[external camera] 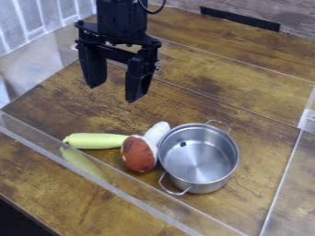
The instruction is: Move the green spoon to the right
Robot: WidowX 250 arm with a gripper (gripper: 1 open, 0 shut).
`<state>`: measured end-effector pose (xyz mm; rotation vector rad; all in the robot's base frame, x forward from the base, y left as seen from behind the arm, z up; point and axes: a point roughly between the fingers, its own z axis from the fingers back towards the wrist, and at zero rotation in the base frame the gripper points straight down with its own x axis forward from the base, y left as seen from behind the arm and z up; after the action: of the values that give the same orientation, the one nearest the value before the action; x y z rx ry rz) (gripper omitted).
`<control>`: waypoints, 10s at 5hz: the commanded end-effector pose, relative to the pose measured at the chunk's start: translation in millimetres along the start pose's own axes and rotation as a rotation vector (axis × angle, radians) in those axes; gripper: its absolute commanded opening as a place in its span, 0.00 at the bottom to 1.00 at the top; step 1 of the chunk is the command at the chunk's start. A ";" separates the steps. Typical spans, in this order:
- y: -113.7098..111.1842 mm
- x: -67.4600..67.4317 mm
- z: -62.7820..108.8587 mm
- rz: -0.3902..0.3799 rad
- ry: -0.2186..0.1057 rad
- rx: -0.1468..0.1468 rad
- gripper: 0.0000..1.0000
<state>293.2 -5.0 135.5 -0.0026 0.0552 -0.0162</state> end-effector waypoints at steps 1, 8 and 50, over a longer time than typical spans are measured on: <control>4.2 -8.7 -10.0 -0.105 0.023 0.004 1.00; 52.7 5.7 -54.9 -0.921 0.044 0.155 1.00; -112.6 169.6 -48.8 -1.243 -0.282 0.373 0.00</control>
<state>456.2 -107.9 57.6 0.3143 -0.1821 -1.2478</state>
